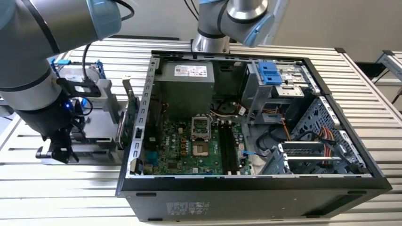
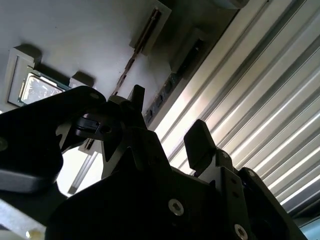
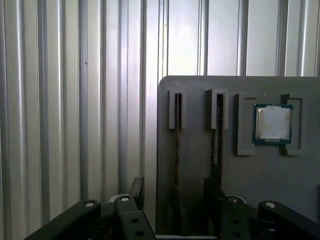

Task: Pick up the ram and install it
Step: 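Pick up the ram and move it above insertion slot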

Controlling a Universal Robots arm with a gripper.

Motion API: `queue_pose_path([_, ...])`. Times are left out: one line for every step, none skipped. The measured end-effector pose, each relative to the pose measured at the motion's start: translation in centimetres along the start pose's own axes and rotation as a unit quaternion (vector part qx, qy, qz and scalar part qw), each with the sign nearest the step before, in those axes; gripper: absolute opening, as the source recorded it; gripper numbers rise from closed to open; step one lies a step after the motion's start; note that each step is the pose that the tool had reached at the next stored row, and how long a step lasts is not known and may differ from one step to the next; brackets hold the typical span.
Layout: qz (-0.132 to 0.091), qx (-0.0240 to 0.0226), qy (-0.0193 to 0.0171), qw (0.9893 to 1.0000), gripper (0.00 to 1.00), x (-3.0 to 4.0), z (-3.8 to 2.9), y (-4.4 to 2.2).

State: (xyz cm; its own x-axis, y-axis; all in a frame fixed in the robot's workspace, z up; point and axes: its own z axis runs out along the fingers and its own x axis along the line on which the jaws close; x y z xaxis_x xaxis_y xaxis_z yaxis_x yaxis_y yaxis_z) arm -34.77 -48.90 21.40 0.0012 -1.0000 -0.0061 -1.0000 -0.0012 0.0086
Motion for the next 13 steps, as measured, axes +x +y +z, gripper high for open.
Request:
queue_pose_path([0.000,0.0000,0.0000,1.0000,1.00,0.00,0.11,0.00])
queue_pose_path([0.000,0.0000,0.0000,1.0000,1.00,0.00,0.22,-0.01])
queue_pose_path([0.000,0.0000,0.0000,1.0000,1.00,0.00,0.34,-0.01])
queue_pose_path([0.000,-0.0001,0.0000,1.0000,1.00,0.00,0.45,-0.01])
queue_pose_path([0.000,0.0000,0.0000,1.0000,1.00,0.01,0.57,-0.01])
queue_pose_path([0.000,0.0000,0.0000,1.0000,1.00,0.01,0.69,-0.02])
queue_pose_path([0.000,0.0000,0.0000,1.0000,1.00,0.01,0.83,-0.02])
queue_pose_path([0.000,0.0000,0.0000,1.0000,1.00,0.01,0.95,-0.03])
queue_pose_path([0.000,0.0000,0.0000,1.0000,1.00,0.01,1.07,-0.03])
queue_pose_path([0.000,0.0000,0.0000,1.0000,1.00,0.01,1.20,-0.04])
queue_pose_path([0.000,0.0000,0.0000,1.0000,1.00,0.01,1.32,-0.04])
queue_pose_path([0.000,0.0000,0.0000,1.0000,1.00,0.01,1.44,-0.05])
queue_pose_path([0.000,0.0000,0.0000,1.0000,1.00,0.01,1.54,-0.05])
